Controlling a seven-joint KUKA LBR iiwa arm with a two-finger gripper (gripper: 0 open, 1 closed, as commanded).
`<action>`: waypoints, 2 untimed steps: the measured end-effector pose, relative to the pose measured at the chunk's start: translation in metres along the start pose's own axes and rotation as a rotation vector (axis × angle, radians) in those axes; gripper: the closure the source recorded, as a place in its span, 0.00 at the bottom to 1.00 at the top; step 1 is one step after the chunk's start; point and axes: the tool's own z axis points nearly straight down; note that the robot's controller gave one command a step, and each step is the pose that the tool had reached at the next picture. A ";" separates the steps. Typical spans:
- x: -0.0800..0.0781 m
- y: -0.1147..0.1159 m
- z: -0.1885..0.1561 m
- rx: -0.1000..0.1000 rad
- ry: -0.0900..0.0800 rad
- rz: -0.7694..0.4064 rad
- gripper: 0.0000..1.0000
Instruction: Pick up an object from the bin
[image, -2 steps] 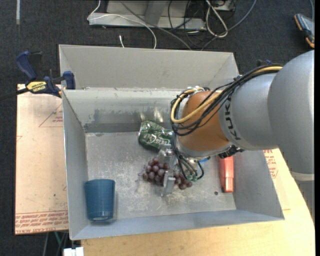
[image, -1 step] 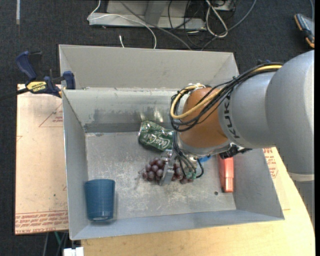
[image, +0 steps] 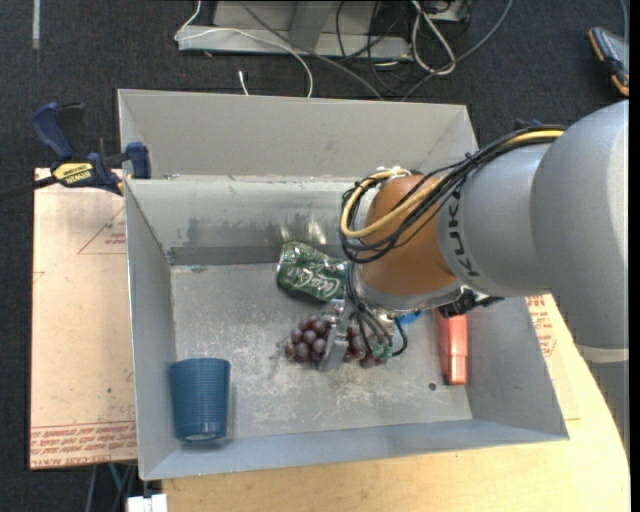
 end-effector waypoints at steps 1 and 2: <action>0.002 0.000 -0.017 0.001 0.005 0.001 1.00; -0.001 0.000 -0.044 0.000 -0.001 0.001 1.00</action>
Offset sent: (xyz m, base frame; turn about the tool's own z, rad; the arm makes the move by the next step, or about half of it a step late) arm -0.0015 -0.0002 0.0120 0.0007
